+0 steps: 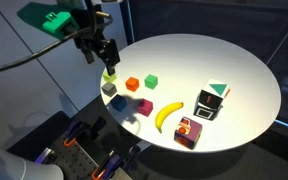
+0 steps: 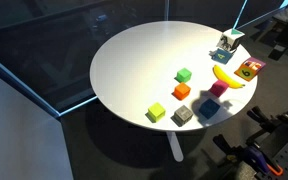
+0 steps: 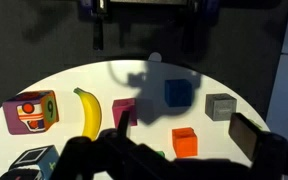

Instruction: Put the pink block on the orange block

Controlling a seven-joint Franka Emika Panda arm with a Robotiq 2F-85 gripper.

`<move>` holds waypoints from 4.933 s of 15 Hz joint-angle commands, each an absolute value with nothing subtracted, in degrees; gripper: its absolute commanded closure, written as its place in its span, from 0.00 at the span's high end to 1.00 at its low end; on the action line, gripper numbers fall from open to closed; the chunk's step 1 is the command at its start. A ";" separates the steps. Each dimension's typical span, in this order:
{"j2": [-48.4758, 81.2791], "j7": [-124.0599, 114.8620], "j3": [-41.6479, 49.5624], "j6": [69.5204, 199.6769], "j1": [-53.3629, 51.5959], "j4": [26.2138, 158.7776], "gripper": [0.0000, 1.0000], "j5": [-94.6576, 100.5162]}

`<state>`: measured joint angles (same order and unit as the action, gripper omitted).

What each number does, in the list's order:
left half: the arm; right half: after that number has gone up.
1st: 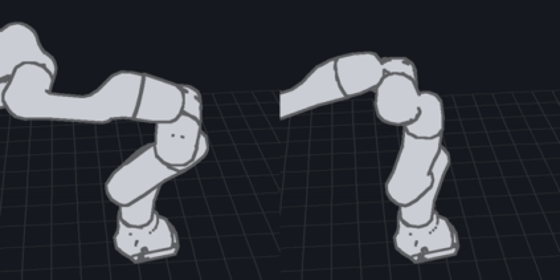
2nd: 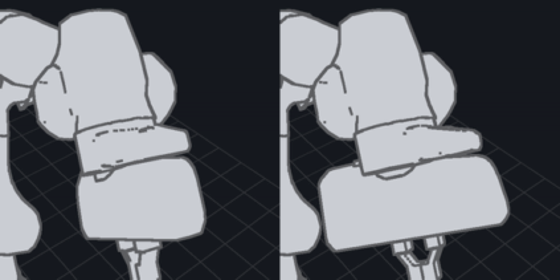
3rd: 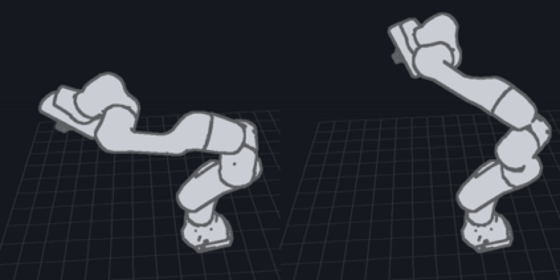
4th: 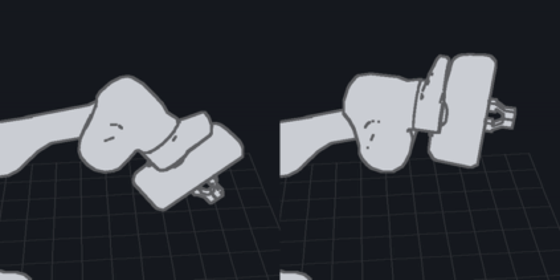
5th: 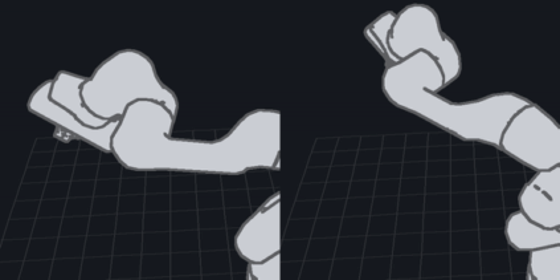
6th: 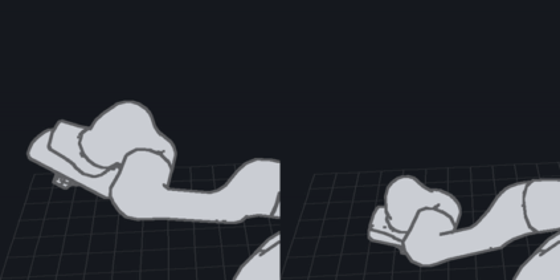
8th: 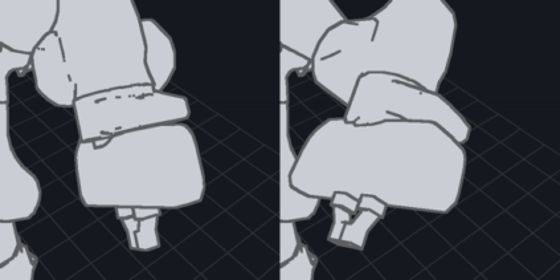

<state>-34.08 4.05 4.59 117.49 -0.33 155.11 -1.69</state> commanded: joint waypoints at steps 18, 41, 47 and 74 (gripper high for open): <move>-30.90 4.93 5.27 117.61 -0.45 152.21 1.00 -5.78; -5.92 2.14 7.19 135.51 6.47 138.74 1.00 -2.64; 1.76 -0.75 6.90 135.49 6.63 134.98 1.00 0.85; 8.82 -5.49 7.57 136.62 6.17 130.38 1.00 5.72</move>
<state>7.55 -4.02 7.23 136.49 6.32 131.62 4.00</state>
